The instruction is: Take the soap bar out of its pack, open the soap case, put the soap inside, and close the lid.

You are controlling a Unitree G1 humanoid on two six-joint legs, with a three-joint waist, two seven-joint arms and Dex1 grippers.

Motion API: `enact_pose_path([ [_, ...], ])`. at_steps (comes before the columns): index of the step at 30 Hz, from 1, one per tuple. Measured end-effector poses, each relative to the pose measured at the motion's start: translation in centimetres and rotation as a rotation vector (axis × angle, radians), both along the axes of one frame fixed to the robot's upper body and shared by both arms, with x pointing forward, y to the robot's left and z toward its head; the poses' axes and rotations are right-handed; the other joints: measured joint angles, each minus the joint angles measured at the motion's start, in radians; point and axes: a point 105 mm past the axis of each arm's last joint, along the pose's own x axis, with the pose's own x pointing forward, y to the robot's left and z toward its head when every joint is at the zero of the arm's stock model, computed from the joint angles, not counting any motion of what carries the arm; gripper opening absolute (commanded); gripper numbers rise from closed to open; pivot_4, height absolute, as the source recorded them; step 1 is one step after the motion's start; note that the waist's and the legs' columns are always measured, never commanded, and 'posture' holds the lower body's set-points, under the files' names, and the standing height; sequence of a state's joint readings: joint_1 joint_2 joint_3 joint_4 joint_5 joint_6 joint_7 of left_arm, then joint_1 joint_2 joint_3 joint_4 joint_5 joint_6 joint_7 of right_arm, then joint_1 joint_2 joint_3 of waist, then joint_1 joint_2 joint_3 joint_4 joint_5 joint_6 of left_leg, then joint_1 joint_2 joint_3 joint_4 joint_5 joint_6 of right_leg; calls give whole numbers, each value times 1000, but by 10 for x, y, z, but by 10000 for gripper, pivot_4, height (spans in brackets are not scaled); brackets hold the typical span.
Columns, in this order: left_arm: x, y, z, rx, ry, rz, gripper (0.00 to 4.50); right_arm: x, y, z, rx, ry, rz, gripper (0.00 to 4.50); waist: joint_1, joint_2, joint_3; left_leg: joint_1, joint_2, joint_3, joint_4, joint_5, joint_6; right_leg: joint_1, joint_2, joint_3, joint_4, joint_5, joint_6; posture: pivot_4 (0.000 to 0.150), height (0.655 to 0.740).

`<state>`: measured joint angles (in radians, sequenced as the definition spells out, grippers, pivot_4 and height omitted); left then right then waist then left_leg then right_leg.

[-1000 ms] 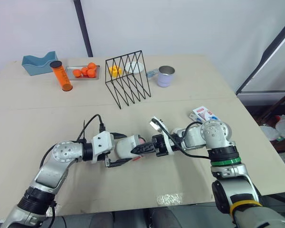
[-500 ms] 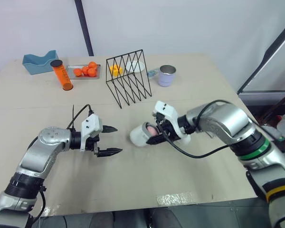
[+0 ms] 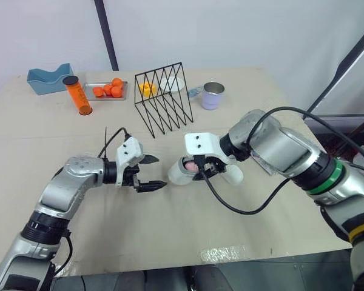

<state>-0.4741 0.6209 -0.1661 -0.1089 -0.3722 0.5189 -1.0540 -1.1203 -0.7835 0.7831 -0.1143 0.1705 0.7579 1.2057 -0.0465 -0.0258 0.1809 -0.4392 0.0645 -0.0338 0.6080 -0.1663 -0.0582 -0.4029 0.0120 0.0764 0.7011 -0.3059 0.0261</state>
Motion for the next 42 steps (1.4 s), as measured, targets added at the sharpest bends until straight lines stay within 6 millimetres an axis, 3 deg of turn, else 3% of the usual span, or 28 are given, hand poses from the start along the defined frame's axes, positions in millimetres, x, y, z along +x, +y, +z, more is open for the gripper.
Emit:
enact_pose_path([
  [4,-2,-19,-1,-7,-29,-15,44843,-1,7,-3,-57,-26,50,20582,0,0,0,0,0,0,0,0,0,0,0,0,1,0,0,1500,7400],
  [19,-3,-45,-5,-11,-27,-7,44843,0,15,-7,-152,-38,120,20582,0,0,0,0,0,-1,2,0,0,0,0,0,3,0,0,1500,7400],
  [42,-1,-54,-4,-20,-47,11,44843,2,18,-7,-167,-44,124,20582,0,0,0,2,0,-1,4,0,-1,1,0,-1,6,0,0,1500,7400],
])
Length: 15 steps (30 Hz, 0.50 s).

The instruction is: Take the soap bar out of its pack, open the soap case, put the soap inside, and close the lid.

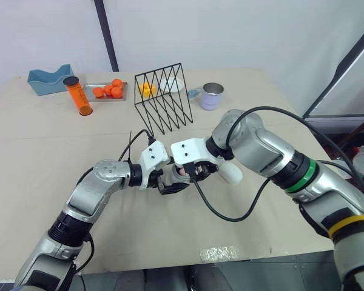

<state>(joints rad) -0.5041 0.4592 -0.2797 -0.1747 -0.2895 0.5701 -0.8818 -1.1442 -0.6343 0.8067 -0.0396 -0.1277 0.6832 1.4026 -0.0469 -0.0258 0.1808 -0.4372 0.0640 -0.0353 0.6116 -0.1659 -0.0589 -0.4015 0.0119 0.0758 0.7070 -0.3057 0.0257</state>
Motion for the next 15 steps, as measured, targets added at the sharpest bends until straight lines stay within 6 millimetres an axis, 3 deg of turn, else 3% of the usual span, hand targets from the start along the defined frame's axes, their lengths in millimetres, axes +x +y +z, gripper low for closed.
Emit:
enact_pose_path([
  [2,0,-1,0,-1,-1,3,44843,0,0,0,0,1,0,20582,0,0,0,0,0,0,0,0,0,0,0,0,0,0,0,1500,7400],
  [3,0,0,0,-1,-1,5,42372,0,0,0,0,2,0,20582,0,0,0,0,0,0,0,0,0,0,0,0,0,0,0,1500,7400],
  [9,-1,0,-4,2,4,3,21989,1,-1,0,10,3,-10,20582,0,0,0,0,0,0,1,0,0,0,0,0,1,0,0,1500,7400],
  [15,-3,-1,-4,11,-12,-3,20562,2,-1,0,8,6,-10,20582,0,0,0,0,0,-1,2,0,0,0,0,-1,1,0,0,1500,7400],
])
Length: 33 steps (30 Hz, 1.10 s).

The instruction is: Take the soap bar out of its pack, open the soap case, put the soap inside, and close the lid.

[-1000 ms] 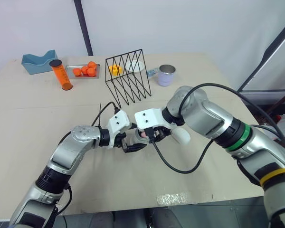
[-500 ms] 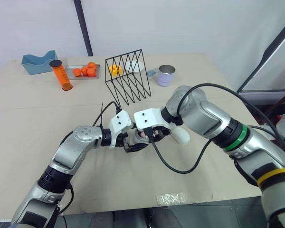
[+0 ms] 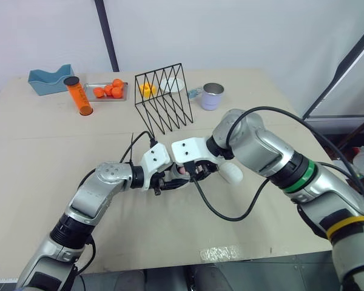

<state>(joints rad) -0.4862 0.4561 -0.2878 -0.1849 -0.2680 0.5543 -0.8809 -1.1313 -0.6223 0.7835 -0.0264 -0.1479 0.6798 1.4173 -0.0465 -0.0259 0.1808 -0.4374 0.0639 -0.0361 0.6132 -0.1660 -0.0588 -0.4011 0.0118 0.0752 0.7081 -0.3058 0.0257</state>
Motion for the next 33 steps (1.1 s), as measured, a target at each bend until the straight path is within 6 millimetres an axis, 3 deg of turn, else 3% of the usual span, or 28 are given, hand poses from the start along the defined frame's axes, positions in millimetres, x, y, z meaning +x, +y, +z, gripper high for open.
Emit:
enact_pose_path([
  [13,0,0,0,0,-6,1,20559,0,0,0,-2,-2,1,20582,0,0,0,0,0,0,1,0,0,0,0,0,0,0,0,1500,7400],
  [14,0,0,0,2,-8,1,20559,0,0,0,-2,-3,1,30236,0,0,0,0,0,0,1,0,0,0,0,0,0,0,0,1500,7400],
  [16,0,0,-1,4,-12,0,20559,0,0,-1,0,-3,1,38390,0,0,0,0,0,-1,1,0,0,0,0,0,1,0,0,1500,7400],
  [19,0,1,-1,3,-8,3,20559,-2,2,-5,6,11,5,44352,0,0,0,0,0,-1,2,0,0,1,0,-1,1,0,0,1500,7400],
  [25,0,2,-2,4,-13,-4,20559,0,2,-6,12,20,-6,44352,0,0,0,0,0,-1,2,0,0,1,0,-1,2,0,0,1500,7400],
  [28,-3,11,-3,-3,-12,-27,20559,6,-2,3,107,47,-56,44352,0,0,0,0,0,-2,2,0,0,1,0,-1,2,0,0,1500,7400],
  [33,-9,41,-6,-38,2,-43,20559,5,-41,-18,249,205,-189,44352,0,0,0,0,-1,-2,2,0,0,1,0,-1,2,0,0,1500,7400],
])
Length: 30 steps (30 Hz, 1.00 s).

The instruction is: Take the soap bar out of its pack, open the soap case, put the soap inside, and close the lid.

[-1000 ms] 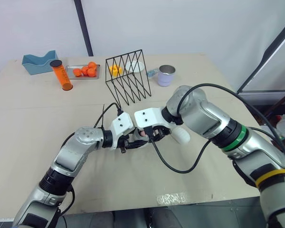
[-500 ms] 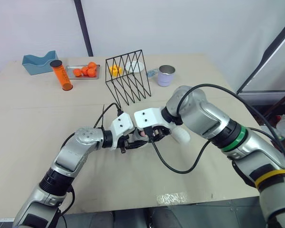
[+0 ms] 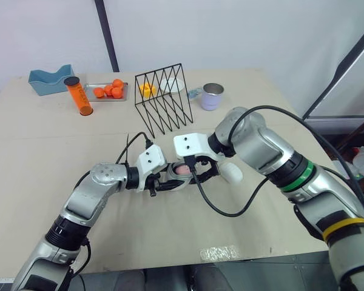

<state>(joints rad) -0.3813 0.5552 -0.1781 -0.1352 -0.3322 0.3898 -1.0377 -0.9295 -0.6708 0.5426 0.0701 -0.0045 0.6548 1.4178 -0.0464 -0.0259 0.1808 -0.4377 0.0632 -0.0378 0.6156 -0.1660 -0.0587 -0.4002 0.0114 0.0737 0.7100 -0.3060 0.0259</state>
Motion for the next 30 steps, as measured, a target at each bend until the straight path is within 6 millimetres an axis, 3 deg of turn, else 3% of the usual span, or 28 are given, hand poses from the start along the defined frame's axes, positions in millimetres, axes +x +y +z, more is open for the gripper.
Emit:
enact_pose_path([
  [11,-19,14,-1,-100,-45,-97,20559,-28,-12,3,380,88,38,44352,0,0,0,1,0,0,0,0,0,2,0,0,0,0,1,1500,7400],
  [19,-29,9,-3,-219,-34,-113,20559,-48,-32,-18,621,62,18,44352,0,0,0,5,0,-1,1,0,0,8,0,0,-1,-1,1,1500,7400],
  [30,-34,1,-23,-219,-68,-111,20559,-42,-33,-18,658,33,-55,44352,0,0,0,10,0,0,0,-1,0,13,1,1,-2,-2,4,1500,7400],
])
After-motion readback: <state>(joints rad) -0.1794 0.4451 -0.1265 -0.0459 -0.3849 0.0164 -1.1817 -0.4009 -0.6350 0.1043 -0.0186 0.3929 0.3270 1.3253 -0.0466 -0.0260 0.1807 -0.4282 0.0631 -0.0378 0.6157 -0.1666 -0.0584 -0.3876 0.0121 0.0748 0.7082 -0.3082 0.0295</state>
